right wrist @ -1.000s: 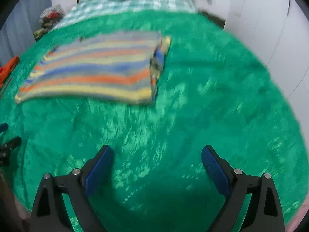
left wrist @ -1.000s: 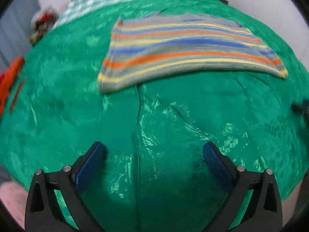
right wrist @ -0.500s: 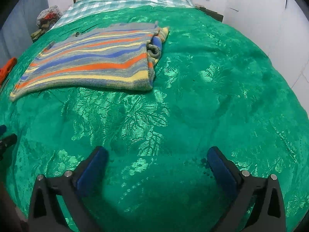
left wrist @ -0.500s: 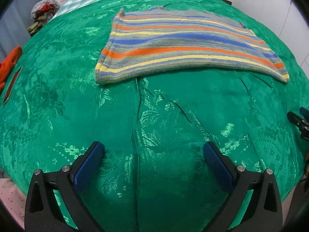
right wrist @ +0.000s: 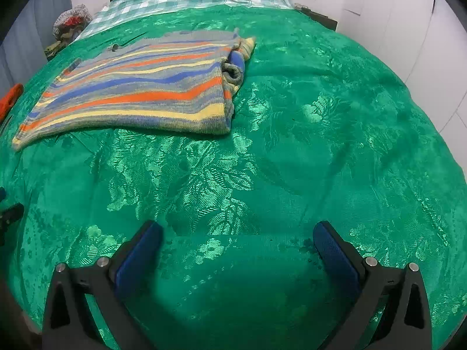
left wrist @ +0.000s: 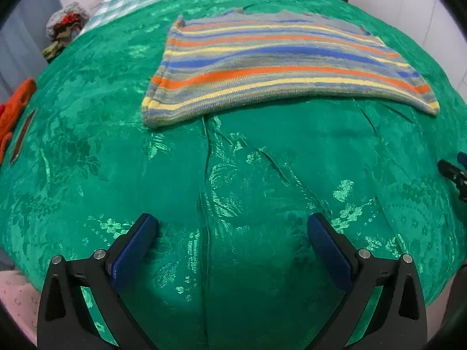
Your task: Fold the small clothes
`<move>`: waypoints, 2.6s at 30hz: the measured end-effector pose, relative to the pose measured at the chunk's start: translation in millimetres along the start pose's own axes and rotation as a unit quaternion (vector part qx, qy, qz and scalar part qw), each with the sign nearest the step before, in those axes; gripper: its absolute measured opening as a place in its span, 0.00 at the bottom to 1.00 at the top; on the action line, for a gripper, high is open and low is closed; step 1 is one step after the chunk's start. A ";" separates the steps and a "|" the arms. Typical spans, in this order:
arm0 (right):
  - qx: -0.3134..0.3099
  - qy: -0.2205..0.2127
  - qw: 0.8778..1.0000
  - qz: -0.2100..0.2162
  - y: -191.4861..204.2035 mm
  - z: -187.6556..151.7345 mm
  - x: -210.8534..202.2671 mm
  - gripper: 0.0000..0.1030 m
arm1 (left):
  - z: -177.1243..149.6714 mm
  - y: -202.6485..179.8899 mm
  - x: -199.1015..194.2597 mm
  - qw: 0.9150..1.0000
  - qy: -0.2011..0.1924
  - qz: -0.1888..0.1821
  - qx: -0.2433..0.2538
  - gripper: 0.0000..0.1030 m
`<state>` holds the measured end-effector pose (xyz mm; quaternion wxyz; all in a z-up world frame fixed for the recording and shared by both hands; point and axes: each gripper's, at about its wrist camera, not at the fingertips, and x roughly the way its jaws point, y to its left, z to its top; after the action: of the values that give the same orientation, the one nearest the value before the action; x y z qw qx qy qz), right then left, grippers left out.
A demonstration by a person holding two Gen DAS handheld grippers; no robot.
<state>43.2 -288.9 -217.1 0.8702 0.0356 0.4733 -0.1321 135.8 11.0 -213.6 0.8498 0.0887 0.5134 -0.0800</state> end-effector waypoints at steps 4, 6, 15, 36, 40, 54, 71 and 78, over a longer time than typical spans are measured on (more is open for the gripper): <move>-0.001 0.005 1.000 0.001 -0.1 1.0 1.4 1.00 | 2.7 1.7 0.2 1.000 0.011 -0.006 0.002 1.00; -0.002 0.008 1.000 0.001 0.2 1.6 2.0 1.00 | 2.4 1.1 -0.1 1.000 0.011 -0.003 0.003 1.00; -0.004 0.011 1.000 0.001 0.3 3.4 2.6 1.00 | 1.8 0.0 -0.1 1.000 0.015 -0.003 0.007 1.00; -0.002 -0.007 1.000 0.001 -0.2 -4.3 -2.8 1.00 | -5.9 -1.4 -3.3 1.000 -0.020 -0.003 0.013 1.00; -0.003 -0.009 1.000 0.000 -0.2 -5.1 -2.8 1.00 | -6.4 -1.8 -3.7 1.000 -0.019 -0.005 0.013 1.00; -0.002 0.037 0.998 0.055 -38.7 57.6 -28.9 1.00 | -6.3 -54.0 -90.9 0.978 -0.110 -0.117 0.133 0.99; 0.129 0.158 0.924 0.323 -78.7 272.3 160.9 0.30 | 107.7 -237.8 8.6 0.945 -0.087 -0.198 0.244 0.32; 0.066 0.106 0.945 0.304 -46.9 298.8 100.0 0.10 | 109.8 -131.2 -45.5 0.954 -0.144 -0.247 0.093 0.08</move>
<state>325.9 -409.7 -133.3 0.8098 0.2484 0.5195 0.1121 179.3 -140.0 -132.1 0.8563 0.0257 0.3819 -0.3468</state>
